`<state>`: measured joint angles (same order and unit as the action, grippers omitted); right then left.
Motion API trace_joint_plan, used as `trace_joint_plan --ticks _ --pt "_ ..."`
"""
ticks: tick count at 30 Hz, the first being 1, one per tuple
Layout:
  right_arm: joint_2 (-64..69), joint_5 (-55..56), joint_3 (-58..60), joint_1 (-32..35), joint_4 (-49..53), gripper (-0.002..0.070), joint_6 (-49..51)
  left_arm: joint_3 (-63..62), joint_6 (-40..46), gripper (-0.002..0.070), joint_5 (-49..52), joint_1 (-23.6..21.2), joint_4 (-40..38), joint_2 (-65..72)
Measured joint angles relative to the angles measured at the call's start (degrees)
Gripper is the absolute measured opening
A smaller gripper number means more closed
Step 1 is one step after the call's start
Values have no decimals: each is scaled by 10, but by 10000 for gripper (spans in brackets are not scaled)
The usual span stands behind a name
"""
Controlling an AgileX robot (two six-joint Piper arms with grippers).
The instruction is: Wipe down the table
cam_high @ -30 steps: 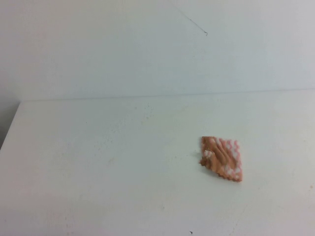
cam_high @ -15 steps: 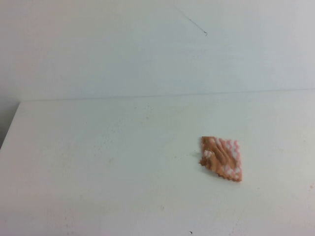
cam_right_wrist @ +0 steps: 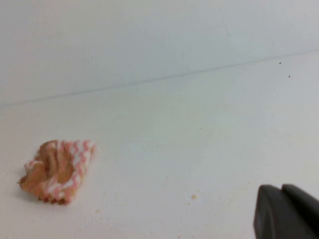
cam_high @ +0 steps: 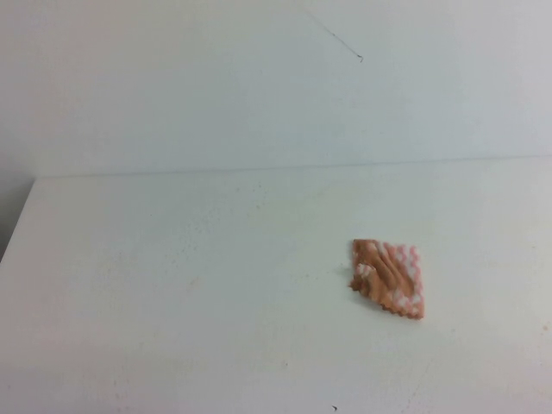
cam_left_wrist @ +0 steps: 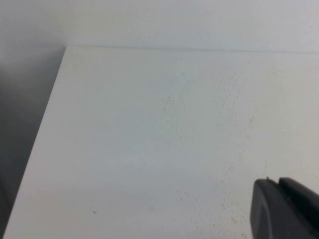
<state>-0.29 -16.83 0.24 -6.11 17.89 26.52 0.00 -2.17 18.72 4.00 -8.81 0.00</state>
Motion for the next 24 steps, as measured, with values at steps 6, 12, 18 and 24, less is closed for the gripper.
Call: trace_joint_plan --ticks 6,12,18,24 --pt "0 0 0 8 0 -2 -4 0 0 0 0 0 0 0" --pt "0 -1 0 89 1 -2 -4 0 1 0 0 0 0 0" --pt "0 -1 0 137 1 -2 -4 0 1 0 0 0 0 0" --pt "0 -1 0 137 1 -2 -4 0 1 0 0 0 0 0"
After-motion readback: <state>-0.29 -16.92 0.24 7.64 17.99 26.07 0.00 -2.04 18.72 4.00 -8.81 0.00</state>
